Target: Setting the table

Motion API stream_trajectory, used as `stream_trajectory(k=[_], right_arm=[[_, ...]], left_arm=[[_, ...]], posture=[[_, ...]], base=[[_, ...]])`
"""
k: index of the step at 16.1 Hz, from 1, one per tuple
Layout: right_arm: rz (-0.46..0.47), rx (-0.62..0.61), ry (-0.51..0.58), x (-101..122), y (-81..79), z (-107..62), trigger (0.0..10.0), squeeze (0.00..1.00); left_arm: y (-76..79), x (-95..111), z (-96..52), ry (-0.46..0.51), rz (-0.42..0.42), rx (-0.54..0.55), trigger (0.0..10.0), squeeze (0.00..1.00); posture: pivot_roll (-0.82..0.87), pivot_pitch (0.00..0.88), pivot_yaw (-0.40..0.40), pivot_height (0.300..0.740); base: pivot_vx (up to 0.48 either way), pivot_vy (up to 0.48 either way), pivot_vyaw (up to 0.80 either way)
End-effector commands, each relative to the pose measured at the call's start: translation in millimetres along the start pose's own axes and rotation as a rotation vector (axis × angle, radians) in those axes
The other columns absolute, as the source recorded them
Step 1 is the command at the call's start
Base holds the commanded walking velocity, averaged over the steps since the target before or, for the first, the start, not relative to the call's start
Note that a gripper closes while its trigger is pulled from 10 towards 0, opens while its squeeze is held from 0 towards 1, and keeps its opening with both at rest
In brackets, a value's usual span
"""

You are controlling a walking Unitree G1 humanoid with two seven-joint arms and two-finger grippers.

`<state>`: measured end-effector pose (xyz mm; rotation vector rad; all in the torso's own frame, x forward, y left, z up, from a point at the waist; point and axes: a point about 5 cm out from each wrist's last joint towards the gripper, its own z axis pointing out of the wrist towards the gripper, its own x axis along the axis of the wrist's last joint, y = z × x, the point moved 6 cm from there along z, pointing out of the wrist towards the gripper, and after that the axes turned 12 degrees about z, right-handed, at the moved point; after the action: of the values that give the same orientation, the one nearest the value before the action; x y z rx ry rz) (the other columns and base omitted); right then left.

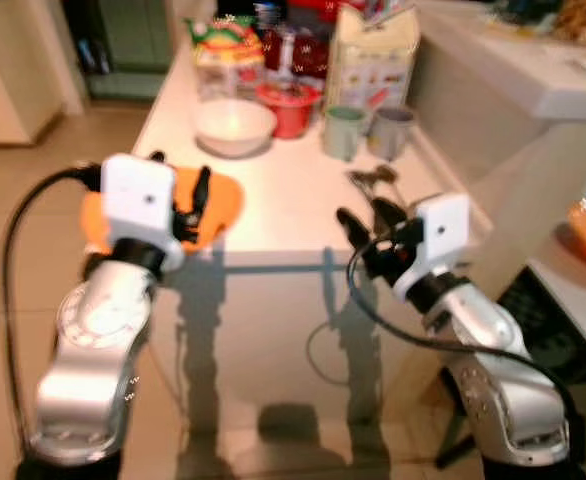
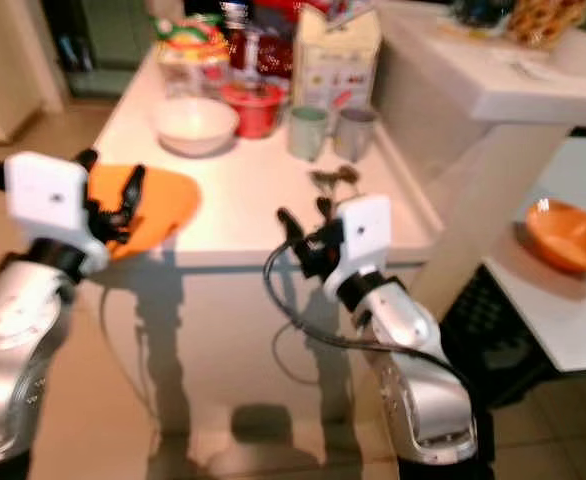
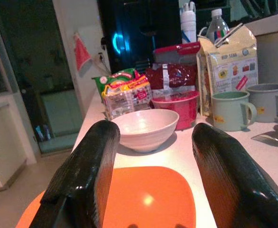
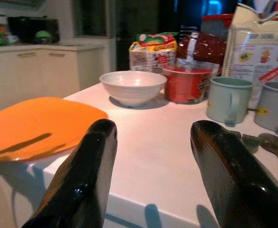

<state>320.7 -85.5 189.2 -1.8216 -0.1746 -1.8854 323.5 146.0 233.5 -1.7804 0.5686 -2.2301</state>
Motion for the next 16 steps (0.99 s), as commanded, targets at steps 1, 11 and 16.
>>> stream_trajectory(k=[1,11,16], right_arm=[[-0.037,-0.085,0.0,7.1,18.1,-0.4,10.0,0.0],[-0.104,-0.206,-0.055,10.2,39.6,17.3,10.0,0.0],[-0.114,-0.249,-0.067,9.7,49.0,16.5,10.0,0.0]], left_arm=[[10.2,-1.5,5.4,-0.02,-0.006,-0.017,10.0,0.0],[18.6,-6.6,15.1,-0.015,-0.044,-0.025,10.0,0.0],[23.7,-6.8,14.2,-0.01,-0.039,-0.044,10.0,0.0]], posture=[[0.05,0.0,-0.008,0.74],[0.04,0.0,-0.02,0.74],[0.03,0.0,-0.021,0.74]], base=[[0.0,0.0,0.0],[0.134,0.0,0.0],[0.376,0.0,0.0]])
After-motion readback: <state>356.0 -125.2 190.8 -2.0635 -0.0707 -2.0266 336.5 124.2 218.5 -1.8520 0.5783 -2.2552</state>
